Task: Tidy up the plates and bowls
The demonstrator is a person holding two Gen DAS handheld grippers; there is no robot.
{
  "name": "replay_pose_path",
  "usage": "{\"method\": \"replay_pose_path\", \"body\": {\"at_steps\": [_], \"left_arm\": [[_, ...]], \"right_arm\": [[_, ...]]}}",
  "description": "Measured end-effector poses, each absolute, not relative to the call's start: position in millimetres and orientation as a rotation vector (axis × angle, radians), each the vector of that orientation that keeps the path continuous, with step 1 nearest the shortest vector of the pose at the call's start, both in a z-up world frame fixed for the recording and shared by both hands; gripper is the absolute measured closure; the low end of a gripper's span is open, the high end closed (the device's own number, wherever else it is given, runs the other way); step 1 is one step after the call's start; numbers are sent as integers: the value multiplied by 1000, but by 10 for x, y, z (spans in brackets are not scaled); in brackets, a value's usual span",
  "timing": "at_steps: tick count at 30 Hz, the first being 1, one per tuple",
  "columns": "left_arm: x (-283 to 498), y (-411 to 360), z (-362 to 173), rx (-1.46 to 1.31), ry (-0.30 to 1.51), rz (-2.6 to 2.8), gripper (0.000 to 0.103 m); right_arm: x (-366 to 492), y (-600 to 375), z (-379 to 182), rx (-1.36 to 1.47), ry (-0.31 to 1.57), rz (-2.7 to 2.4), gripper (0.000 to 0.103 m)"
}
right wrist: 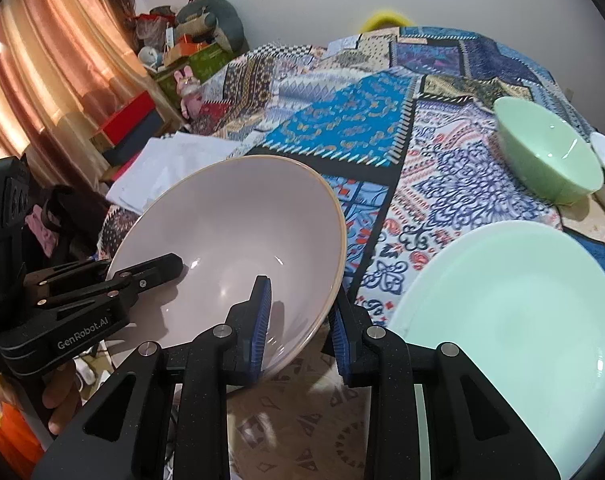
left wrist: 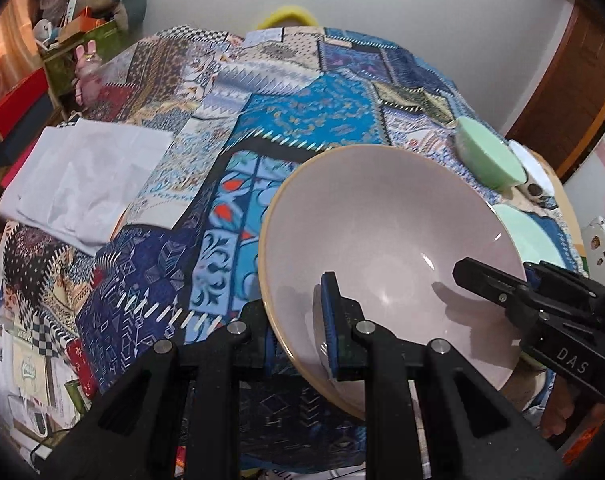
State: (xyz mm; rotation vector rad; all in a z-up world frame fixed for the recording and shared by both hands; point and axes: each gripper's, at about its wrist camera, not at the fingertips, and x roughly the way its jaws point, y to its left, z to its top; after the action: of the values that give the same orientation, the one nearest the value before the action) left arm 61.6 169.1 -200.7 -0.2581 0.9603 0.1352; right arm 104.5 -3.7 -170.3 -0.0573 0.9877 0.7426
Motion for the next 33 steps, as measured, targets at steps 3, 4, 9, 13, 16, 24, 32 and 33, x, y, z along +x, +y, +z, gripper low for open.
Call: {"method": "replay_pose_path", "body": {"at_steps": [3,4,9,13,16,24,32,33], "left_arm": [[605,1737,-2092,-257,980,149,84],[602,1757,-2122,-262,986,153,84],[602,1792,-2225,-267,1000,160,84],[614,1772,-2232,-244,991,166,84],[620,1781,-2250,-250,995,165,84],[605,1783,-2233,-271,1006,177,84],[496,1752,-2012,-256,981,202,84],[485,1745,-1977,-253,974,208,83]], "right_arm": [[1048,14,-1757,-72,1001,746,77],[1046,24,-1773,-76,1004,746,77],[1052,46,-1798,-89,1006,745,77],[1055,49,-1820,-93,1012,747,76],[1037,62,-1817,-106,1007,751,75],[1007,-41,-1763,-98,998,765,73],[946,-286,-1491,-104,903,760,70],[946,-320,-1459,-105,890,754,69]]}}
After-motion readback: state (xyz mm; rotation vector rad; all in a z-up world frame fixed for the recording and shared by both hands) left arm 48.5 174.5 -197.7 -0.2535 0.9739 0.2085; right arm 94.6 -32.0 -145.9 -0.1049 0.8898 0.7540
